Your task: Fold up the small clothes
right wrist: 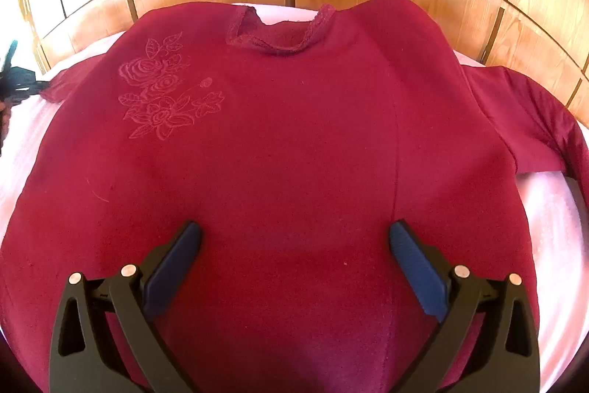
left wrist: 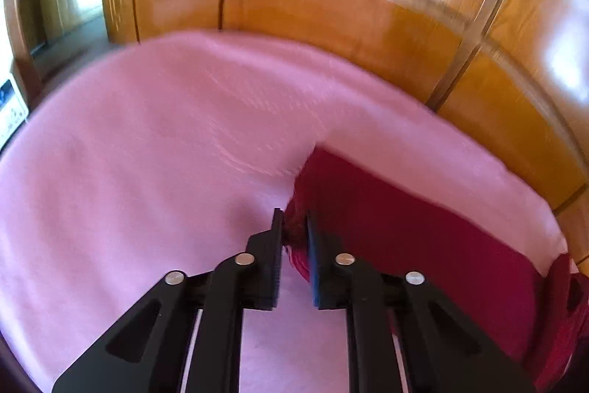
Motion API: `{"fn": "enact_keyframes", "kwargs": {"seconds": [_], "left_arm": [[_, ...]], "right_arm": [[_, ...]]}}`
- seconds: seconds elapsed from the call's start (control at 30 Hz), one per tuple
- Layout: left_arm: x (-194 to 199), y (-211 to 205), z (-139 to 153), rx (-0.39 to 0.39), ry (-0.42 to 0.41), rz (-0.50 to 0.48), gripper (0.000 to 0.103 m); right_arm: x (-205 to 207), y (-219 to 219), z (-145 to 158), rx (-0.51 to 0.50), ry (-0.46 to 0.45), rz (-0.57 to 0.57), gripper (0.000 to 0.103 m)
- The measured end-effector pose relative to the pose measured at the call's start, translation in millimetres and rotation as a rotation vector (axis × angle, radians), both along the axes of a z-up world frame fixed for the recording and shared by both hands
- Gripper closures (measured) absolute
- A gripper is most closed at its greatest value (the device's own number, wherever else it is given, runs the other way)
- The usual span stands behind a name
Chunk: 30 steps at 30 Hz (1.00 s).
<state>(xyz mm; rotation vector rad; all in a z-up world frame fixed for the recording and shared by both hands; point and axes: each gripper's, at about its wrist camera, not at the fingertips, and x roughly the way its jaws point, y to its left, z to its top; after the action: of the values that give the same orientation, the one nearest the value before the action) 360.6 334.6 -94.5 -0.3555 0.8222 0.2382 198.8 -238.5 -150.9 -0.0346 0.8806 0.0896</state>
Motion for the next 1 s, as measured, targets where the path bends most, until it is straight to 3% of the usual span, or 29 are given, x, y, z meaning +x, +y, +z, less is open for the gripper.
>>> {"fn": "enact_keyframes", "kwargs": {"seconds": [0.07,0.13,0.37,0.47,0.53,0.57,0.6,0.63,0.7,0.77,0.87,0.97,1.0], "left_arm": [[-26,21,12,-0.003,-0.052,0.052,0.095],[-52,41,17,0.051,-0.072,0.114,0.095],[-90,92,-29,0.077,0.074,0.251,0.096],[-92,87,-31,0.079,0.067,0.279,0.095],[-94,79,-20,0.081,0.077,0.314,0.072],[-99,75,-13,0.071,0.058,0.335,0.046],[-101,70,-7,0.059,0.021,0.343,0.034],[-108,57,4,0.049,-0.039,0.333,0.034],[-115,32,19,0.058,-0.102,0.305,0.034],[-126,-8,34,0.016,-0.179,0.216,0.034],[-138,-90,39,-0.042,-0.214,0.016,0.034],[-153,-186,30,-0.083,-0.197,-0.226,0.033],[-159,-227,23,-0.077,-0.184,-0.318,0.033]], "right_arm": [[0,0,0,-0.001,0.0,0.0,0.002],[0,0,0,-0.004,-0.001,-0.001,0.002],[1,0,2,-0.015,-0.002,0.001,0.002],[1,-1,2,-0.013,-0.002,0.001,0.002],[1,-1,2,-0.011,-0.002,0.001,0.002],[1,-1,2,-0.01,-0.002,0.001,0.002],[1,-1,2,-0.009,-0.003,0.001,0.002],[1,-1,2,-0.008,-0.003,0.001,0.002],[1,-2,2,-0.004,-0.003,0.002,0.002],[1,-2,2,0.001,-0.004,0.002,0.002],[1,-6,3,0.023,-0.003,0.002,0.002],[-3,-15,12,0.066,0.011,-0.025,0.004],[-6,-23,18,0.086,0.007,-0.043,0.019]]}}
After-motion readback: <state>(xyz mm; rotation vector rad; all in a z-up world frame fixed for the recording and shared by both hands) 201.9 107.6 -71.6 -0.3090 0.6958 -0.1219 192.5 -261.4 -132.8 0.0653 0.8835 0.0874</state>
